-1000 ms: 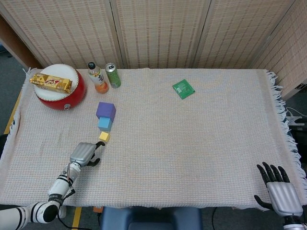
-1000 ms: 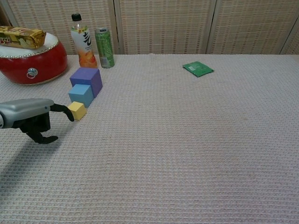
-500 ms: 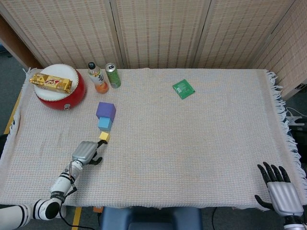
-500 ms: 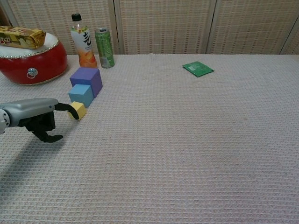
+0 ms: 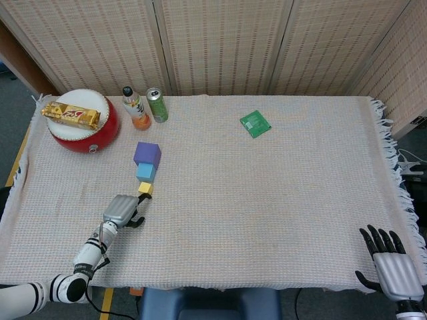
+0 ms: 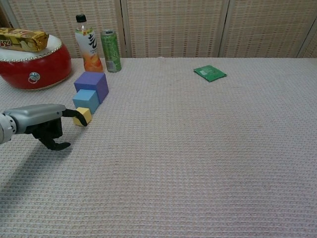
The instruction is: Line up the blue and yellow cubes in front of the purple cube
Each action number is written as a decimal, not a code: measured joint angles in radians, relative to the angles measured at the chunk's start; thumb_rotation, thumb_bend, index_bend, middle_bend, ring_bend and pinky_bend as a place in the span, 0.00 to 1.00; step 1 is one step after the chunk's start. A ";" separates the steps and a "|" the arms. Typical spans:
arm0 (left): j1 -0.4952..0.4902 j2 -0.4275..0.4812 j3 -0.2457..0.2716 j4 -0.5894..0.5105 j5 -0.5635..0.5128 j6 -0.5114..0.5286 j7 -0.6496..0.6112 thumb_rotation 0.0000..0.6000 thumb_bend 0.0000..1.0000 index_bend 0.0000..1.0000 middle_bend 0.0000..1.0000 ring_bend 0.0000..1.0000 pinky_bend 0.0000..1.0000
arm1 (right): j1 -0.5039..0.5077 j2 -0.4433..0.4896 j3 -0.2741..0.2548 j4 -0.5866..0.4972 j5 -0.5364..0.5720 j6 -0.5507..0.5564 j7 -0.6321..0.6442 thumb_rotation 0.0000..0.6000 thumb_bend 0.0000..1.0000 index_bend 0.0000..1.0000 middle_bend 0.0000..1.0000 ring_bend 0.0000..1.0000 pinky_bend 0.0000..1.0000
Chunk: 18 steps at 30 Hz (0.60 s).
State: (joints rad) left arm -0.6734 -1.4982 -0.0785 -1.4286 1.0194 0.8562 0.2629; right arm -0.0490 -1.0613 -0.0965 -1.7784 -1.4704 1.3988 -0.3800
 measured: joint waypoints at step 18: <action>-0.002 -0.021 -0.008 0.037 -0.002 0.013 0.016 1.00 0.39 0.25 1.00 1.00 1.00 | 0.001 -0.001 -0.001 -0.004 0.002 -0.007 -0.007 0.77 0.02 0.00 0.00 0.00 0.00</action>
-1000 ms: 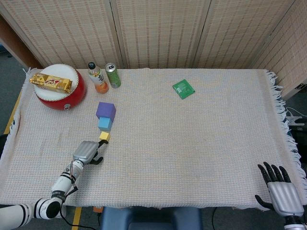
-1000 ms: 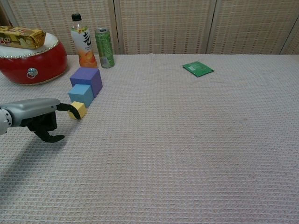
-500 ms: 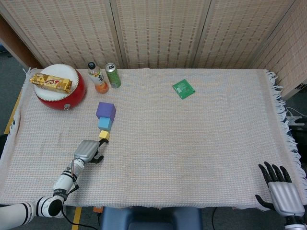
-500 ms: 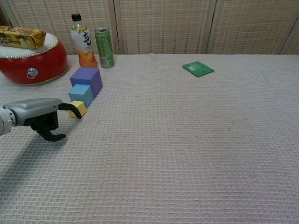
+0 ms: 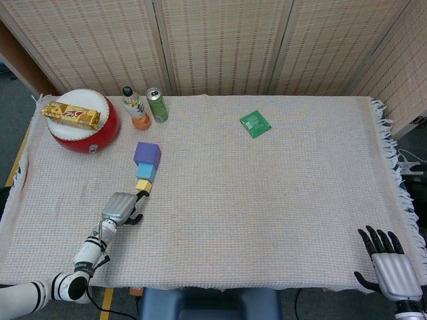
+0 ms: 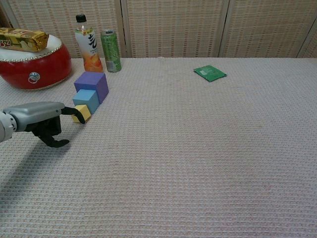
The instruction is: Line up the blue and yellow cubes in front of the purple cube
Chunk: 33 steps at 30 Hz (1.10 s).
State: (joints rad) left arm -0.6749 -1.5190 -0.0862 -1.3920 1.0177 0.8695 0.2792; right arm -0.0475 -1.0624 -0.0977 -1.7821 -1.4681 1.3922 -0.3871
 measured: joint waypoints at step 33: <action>-0.004 -0.008 -0.010 -0.012 -0.019 -0.018 -0.002 1.00 0.39 0.28 1.00 1.00 1.00 | -0.006 0.006 -0.004 -0.002 -0.015 0.011 0.008 0.77 0.02 0.00 0.00 0.00 0.00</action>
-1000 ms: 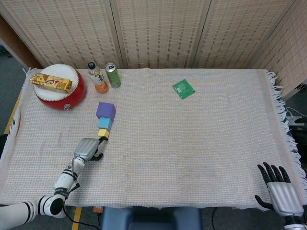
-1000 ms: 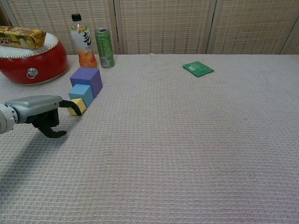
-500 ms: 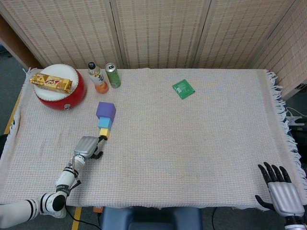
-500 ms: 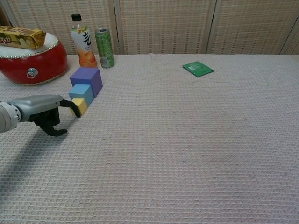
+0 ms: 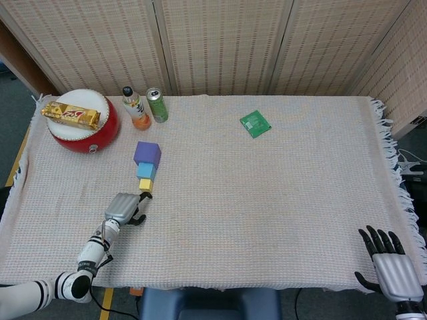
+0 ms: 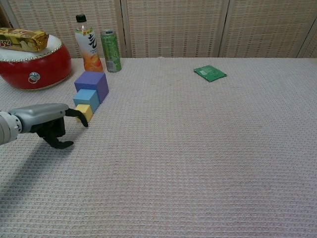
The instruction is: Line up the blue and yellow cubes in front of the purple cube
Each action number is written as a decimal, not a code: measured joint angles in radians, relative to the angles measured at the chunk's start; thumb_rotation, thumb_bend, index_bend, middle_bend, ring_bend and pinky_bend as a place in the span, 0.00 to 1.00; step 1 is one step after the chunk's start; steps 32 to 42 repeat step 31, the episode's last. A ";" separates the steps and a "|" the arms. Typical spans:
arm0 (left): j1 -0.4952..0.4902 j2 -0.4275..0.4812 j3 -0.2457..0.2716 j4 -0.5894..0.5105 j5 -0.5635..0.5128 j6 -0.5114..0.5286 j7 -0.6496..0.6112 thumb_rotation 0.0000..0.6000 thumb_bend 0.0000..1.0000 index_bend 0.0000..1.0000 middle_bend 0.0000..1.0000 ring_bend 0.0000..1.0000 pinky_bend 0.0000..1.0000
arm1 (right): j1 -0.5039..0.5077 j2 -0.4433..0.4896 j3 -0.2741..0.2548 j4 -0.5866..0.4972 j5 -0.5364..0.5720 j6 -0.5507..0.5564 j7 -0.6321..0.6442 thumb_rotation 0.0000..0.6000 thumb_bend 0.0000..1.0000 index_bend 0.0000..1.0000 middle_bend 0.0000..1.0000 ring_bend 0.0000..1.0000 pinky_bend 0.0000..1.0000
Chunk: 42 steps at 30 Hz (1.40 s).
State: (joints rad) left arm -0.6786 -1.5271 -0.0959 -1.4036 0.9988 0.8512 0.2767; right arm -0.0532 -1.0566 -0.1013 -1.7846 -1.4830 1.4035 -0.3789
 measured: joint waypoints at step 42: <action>0.640 0.317 0.258 -0.172 0.557 0.936 -0.062 1.00 0.38 0.00 0.00 0.00 0.18 | -0.009 -0.072 -0.001 0.108 -0.184 0.108 0.106 0.77 0.02 0.00 0.00 0.00 0.00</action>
